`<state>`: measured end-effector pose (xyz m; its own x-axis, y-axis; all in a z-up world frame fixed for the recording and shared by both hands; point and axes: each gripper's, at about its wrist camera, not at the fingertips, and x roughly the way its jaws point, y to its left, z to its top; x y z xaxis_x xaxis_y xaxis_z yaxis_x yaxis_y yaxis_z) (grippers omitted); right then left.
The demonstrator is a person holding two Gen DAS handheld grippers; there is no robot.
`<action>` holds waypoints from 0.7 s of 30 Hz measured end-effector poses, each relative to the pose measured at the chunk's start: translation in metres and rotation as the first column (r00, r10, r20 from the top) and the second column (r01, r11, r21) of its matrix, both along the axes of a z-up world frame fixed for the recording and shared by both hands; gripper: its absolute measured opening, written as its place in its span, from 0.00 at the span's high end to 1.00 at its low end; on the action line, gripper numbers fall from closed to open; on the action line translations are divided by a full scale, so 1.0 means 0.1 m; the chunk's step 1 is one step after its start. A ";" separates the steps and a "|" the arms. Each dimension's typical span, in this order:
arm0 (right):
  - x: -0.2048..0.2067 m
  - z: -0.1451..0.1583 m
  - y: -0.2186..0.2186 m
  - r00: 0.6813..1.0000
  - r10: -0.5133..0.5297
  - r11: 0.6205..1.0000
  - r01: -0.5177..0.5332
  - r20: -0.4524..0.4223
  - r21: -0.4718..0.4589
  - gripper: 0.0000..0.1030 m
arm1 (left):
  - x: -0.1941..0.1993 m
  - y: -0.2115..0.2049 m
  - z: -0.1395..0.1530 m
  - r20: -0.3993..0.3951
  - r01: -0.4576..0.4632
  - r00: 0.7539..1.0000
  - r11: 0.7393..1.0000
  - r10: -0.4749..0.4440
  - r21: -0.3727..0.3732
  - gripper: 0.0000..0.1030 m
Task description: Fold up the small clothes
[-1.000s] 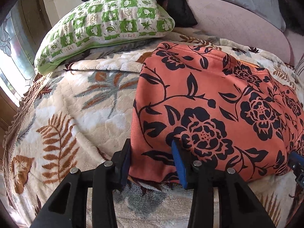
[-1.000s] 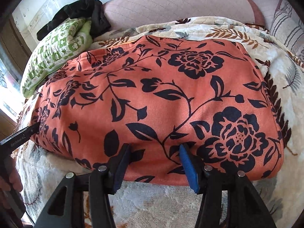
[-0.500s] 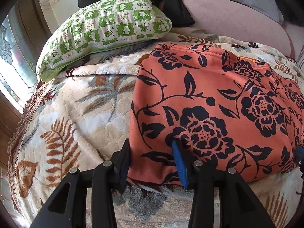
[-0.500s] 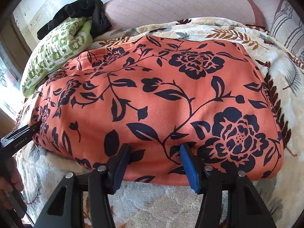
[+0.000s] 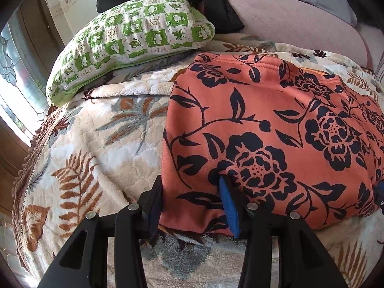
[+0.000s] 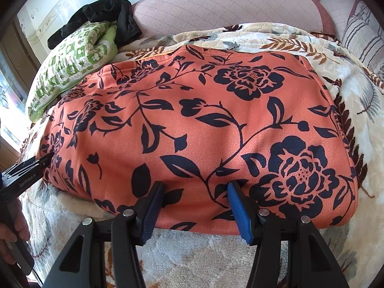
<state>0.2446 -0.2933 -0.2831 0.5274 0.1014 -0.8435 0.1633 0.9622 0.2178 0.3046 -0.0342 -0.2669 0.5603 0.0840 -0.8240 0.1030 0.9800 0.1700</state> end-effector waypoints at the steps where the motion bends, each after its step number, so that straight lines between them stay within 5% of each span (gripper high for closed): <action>1: 0.00 0.00 0.00 1.000 -0.001 1.000 0.001 0.000 0.001 0.42 | 0.00 0.01 0.01 -0.010 0.000 1.000 1.000 0.000 -0.008 0.54; 5: -0.03 0.08 -0.06 1.000 -0.006 0.996 0.004 0.020 0.088 0.41 | -0.03 0.18 0.22 -0.034 -0.019 0.999 0.989 0.014 -0.146 0.54; 8: -0.13 0.25 -0.14 0.992 0.012 0.953 -0.048 0.122 0.299 0.41 | -0.11 0.32 0.43 -0.018 -0.007 1.000 0.954 0.002 -0.301 0.53; 11: -0.23 0.38 -0.09 0.980 0.075 0.918 -0.141 0.187 0.371 0.39 | -0.19 0.31 0.45 -0.047 0.035 0.997 0.922 -0.058 -0.386 0.53; 17: -0.36 0.09 -0.07 0.990 0.099 0.742 -0.143 0.103 0.656 0.36 | -0.25 0.28 0.05 -0.231 -0.019 0.964 0.828 -0.134 -0.560 0.53; 21: -0.41 -0.14 -0.07 0.998 0.055 0.728 -0.048 0.012 0.684 0.34 | -0.19 0.28 -0.11 -0.282 -0.080 0.951 0.779 -0.127 -0.622 0.53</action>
